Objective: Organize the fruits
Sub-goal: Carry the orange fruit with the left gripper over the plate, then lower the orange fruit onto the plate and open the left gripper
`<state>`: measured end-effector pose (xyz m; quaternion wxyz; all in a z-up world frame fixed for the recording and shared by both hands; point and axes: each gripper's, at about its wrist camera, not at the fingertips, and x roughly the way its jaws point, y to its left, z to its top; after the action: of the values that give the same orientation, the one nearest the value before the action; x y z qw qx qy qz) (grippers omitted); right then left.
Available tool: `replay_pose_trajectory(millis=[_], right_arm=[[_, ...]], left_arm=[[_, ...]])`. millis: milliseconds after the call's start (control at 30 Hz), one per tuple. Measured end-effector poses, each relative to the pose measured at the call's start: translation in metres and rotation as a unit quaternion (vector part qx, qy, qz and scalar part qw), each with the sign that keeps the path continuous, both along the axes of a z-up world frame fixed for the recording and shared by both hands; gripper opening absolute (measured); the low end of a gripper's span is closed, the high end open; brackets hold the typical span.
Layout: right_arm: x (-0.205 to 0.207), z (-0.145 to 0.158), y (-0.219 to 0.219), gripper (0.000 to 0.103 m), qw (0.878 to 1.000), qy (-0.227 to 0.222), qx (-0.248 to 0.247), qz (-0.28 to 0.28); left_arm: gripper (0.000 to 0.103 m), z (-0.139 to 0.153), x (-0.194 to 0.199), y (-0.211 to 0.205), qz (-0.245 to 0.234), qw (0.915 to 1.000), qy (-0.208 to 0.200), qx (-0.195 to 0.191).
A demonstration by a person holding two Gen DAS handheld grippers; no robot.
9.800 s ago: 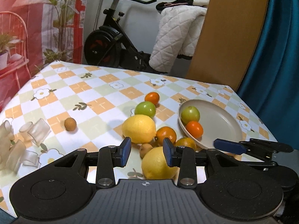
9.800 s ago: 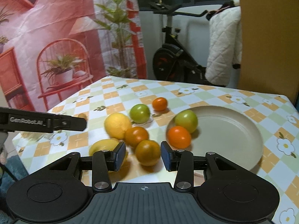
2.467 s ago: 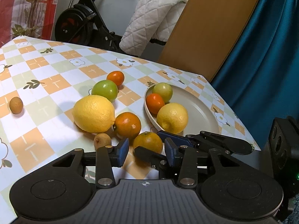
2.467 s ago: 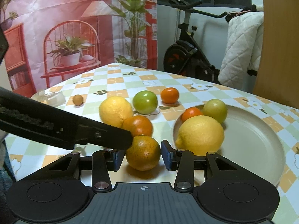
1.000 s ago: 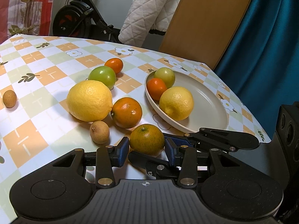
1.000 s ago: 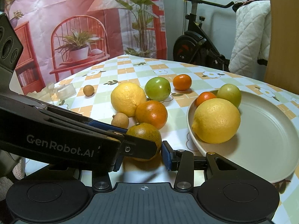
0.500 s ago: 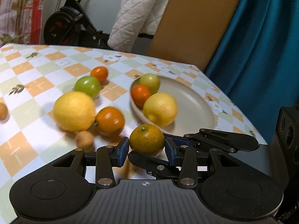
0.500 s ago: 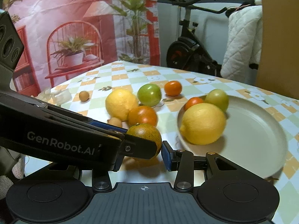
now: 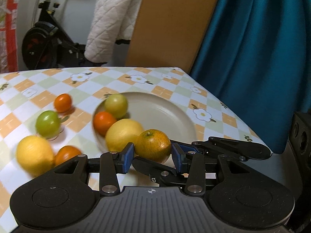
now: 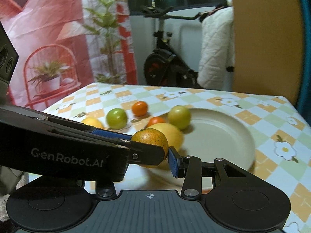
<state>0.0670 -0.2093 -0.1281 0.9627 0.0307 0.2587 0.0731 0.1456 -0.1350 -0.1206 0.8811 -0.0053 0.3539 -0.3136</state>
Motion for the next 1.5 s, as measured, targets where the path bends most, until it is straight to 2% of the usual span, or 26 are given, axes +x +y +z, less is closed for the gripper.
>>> replay_pose_trajectory(millis=[233,700,1200,1500], right_arm=[[0.005,-0.011,-0.020,0.038,0.999,0.008,0.007,-0.031],[0.012,-0.027,-0.019,0.038,0.999,0.023,0.008,-0.029],[0.013,-0.029,-0.016,0.039,0.999,0.022,-0.003,-0.028],[0.005,-0.021,-0.011,0.051,0.999,0.006,-0.018,-0.028]], left_arm=[[0.045,-0.010,0.010,-0.020,-0.010,0.9998,0.011,0.010],[0.045,-0.019,0.013,-0.025,-0.006,0.9990,0.014,0.041],[0.045,-0.018,0.011,-0.018,0.007,0.9989,0.020,0.041],[0.045,-0.007,0.003,-0.008,0.021,0.9995,0.014,0.020]])
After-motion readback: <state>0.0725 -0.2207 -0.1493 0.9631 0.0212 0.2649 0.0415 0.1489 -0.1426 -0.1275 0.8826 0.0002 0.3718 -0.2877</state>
